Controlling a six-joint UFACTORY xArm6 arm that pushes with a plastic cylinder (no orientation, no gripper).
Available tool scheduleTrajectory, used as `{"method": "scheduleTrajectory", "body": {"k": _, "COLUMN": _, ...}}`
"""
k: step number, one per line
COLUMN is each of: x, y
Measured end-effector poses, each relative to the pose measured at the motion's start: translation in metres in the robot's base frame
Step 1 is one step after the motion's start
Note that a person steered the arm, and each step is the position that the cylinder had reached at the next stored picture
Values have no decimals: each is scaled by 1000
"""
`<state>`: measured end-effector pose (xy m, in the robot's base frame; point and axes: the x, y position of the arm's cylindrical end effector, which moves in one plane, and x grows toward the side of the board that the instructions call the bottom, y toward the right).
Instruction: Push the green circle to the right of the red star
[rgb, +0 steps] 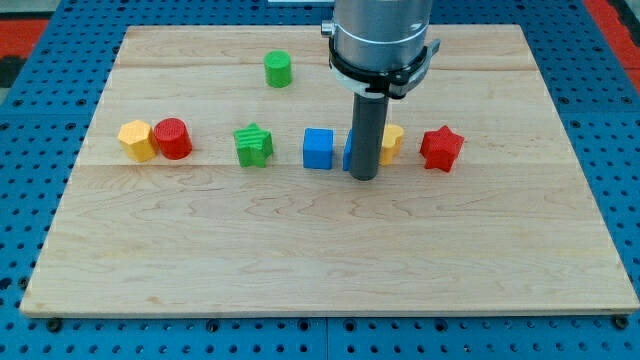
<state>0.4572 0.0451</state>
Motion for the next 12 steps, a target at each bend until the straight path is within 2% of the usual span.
{"method": "scheduleTrajectory", "body": {"k": 2, "x": -8, "y": 4}}
{"method": "scheduleTrajectory", "body": {"k": 3, "x": 44, "y": 22}}
{"method": "scheduleTrajectory", "body": {"k": 4, "x": 86, "y": 74}}
{"method": "scheduleTrajectory", "body": {"k": 5, "x": 56, "y": 232}}
{"method": "scheduleTrajectory", "body": {"k": 6, "x": 5, "y": 299}}
{"method": "scheduleTrajectory", "body": {"k": 7, "x": -116, "y": 279}}
{"method": "scheduleTrajectory", "body": {"k": 8, "x": -229, "y": 210}}
{"method": "scheduleTrajectory", "body": {"k": 9, "x": -266, "y": 117}}
{"method": "scheduleTrajectory", "body": {"k": 11, "x": -252, "y": -124}}
{"method": "scheduleTrajectory", "body": {"k": 12, "x": -195, "y": -180}}
